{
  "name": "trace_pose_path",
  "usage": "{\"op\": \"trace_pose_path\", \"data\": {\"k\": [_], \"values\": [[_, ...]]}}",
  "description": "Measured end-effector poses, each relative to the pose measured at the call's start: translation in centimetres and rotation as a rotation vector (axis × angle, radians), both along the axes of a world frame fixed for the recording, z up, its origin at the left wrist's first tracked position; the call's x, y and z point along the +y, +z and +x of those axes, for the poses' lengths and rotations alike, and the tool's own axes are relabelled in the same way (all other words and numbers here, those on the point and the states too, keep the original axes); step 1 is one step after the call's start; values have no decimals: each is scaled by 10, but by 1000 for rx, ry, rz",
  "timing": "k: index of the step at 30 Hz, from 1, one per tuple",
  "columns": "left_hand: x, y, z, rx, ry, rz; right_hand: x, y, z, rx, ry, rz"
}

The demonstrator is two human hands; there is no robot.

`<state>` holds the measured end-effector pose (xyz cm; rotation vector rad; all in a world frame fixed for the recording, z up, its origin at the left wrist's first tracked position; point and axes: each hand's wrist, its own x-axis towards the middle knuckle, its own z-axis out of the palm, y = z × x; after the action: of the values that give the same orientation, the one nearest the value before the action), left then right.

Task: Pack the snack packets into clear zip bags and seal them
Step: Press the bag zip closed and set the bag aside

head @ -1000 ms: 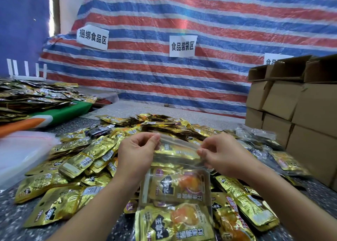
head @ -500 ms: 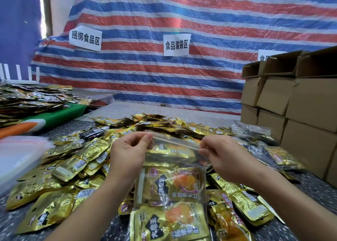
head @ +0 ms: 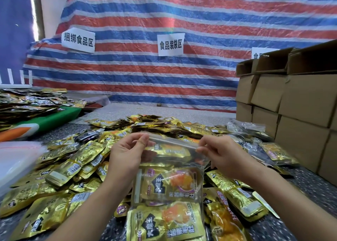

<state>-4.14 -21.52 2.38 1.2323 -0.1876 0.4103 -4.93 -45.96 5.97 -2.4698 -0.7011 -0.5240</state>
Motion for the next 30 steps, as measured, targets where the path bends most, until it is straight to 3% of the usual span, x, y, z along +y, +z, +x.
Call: {"op": "trace_pose_path", "data": {"k": [2, 4, 7, 9, 14, 21, 26, 28, 30], "values": [[1, 1, 1, 3, -26, -31, 4, -6, -2, 25, -62, 181], [3, 2, 3, 22, -55, -90, 5, -15, -4, 182, -98, 278], [3, 4, 4, 27, -105, -135, 8, -25, -10, 531, 23, 294], [3, 3, 5, 25, -120, -132, 12, -29, -14, 634, 116, 278], [8, 1, 9, 18, -106, -142, 20, -29, -17, 630, 145, 443], [7, -2, 10, 71, -6, -32, -30, -3, 10, 453, -216, 1253], [8, -3, 10, 106, -14, -13, -92, 9, 28, 378, -219, 1802], [8, -2, 10, 117, -24, -12, -112, -4, 39, 360, -290, 1940], [8, -2, 11, 131, -29, -11, -123, -24, 46, 411, -378, 1924]]}}
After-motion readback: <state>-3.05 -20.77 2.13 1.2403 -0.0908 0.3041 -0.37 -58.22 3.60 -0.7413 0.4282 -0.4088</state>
